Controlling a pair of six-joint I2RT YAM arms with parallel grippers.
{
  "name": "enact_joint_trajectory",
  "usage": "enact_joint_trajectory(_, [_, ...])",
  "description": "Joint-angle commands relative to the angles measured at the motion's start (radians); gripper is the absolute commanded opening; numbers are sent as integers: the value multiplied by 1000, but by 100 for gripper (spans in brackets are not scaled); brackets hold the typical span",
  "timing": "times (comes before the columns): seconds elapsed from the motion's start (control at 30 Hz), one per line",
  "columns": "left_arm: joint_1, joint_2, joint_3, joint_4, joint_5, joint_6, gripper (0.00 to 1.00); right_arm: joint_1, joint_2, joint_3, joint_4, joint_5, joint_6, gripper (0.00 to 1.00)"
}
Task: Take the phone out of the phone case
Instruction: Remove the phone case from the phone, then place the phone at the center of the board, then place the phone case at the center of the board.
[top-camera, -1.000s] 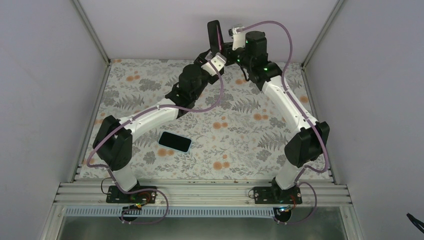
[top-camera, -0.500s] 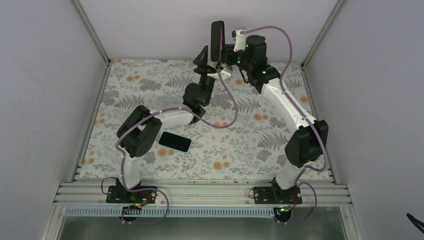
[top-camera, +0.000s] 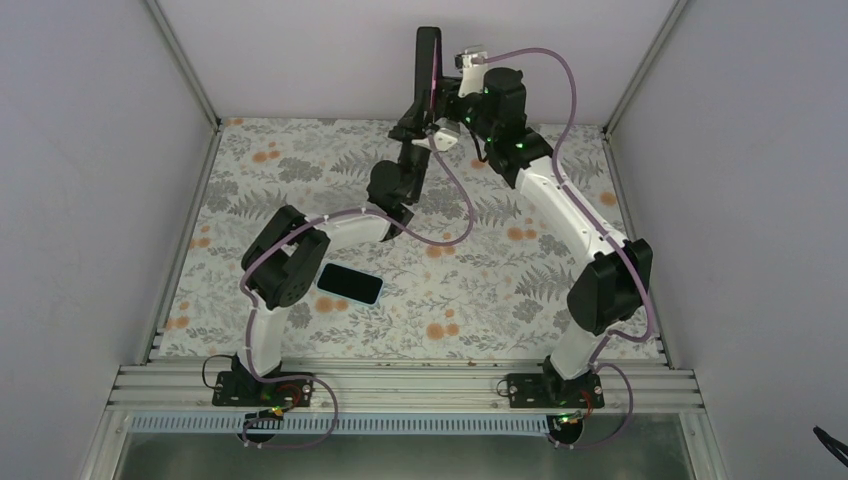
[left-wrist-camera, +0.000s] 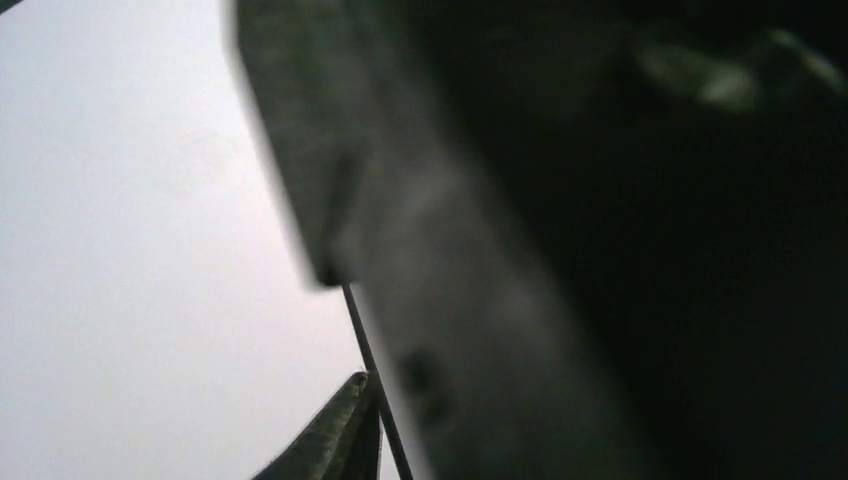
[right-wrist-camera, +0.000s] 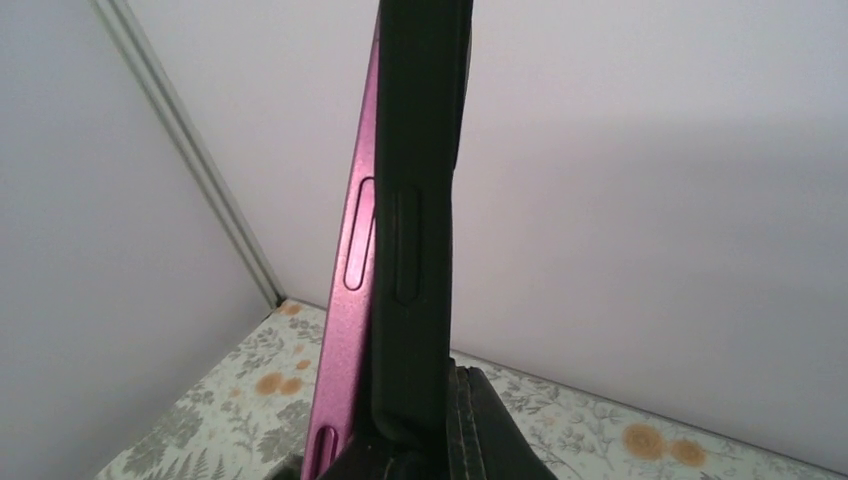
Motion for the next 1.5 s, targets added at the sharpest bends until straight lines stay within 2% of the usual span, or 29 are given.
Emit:
enact_joint_trajectory(0.0, [97,-57,112,-322,-46,-191,23,124,-25,-2,-232,-251,-38,3])
enact_joint_trajectory(0.1, [116,-91,160,-562,12,-299,3,112,-36,5,-236,-227,-71,3])
enact_joint_trajectory(0.3, [158,-225,109,-738,139,-380,2,2,-91,-29,-246,-100,-193,3])
enact_joint_trajectory(0.43, [196,-362,15,-892,268,-367,2,-63,-83,-7,-316,146,-358,3])
enact_joint_trajectory(0.53, [238,-479,-59,-1006,328,-297,2,-120,-92,-33,-349,315,-458,3])
enact_joint_trajectory(0.63, [253,-599,-153,-1111,299,-139,2,-232,-122,-89,-427,276,-506,3])
enact_joint_trajectory(0.73, [255,-735,-308,-1157,230,25,2,-342,-168,-164,-579,82,-554,3])
enact_joint_trajectory(0.93, [276,-940,-702,-1055,25,371,2,-371,-287,-461,-812,-224,-640,3])
enact_joint_trajectory(1.07, [373,-1054,-891,-1037,-1,412,2,-380,-344,-665,-826,-270,-671,3])
enact_joint_trajectory(1.13, [435,-1099,-966,-1042,9,433,2,-427,-326,-644,-884,-288,-682,3])
enact_joint_trajectory(1.27, [567,-1142,-1119,-1028,55,462,2,-475,-301,-662,-848,-251,-672,3])
enact_joint_trajectory(1.4, [586,-1169,-1161,-1112,77,444,2,-512,-182,-671,-788,-135,-652,3])
enact_joint_trajectory(1.47, [588,-1171,-1141,-1223,107,419,3,-542,-103,-652,-772,-107,-642,3])
